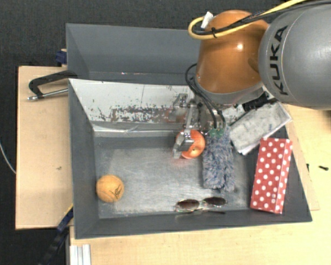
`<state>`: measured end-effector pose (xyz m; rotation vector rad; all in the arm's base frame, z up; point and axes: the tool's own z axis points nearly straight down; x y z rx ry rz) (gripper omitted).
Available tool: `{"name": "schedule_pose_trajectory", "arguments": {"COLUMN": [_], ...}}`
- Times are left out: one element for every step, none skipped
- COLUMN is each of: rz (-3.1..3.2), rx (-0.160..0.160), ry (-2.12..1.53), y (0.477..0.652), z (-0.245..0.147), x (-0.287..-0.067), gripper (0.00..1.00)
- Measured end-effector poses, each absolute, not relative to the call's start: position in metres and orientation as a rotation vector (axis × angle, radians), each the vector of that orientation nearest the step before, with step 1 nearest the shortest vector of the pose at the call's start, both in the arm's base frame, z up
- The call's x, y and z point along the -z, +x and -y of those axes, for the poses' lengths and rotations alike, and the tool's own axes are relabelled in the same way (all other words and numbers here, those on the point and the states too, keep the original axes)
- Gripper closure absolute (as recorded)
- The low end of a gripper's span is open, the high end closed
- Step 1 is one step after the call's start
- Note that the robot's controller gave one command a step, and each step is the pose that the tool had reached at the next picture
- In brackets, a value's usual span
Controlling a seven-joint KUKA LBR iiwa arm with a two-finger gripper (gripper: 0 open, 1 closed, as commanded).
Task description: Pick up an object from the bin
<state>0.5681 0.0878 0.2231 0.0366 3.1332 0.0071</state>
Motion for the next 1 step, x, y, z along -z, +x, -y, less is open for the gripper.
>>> {"name": "schedule_pose_trajectory", "arguments": {"rz": [-3.132], "rx": [-0.001], "ry": [0.041], "y": [0.5758], "z": [-0.0643], "x": [-0.1734], "gripper": [0.0]}}
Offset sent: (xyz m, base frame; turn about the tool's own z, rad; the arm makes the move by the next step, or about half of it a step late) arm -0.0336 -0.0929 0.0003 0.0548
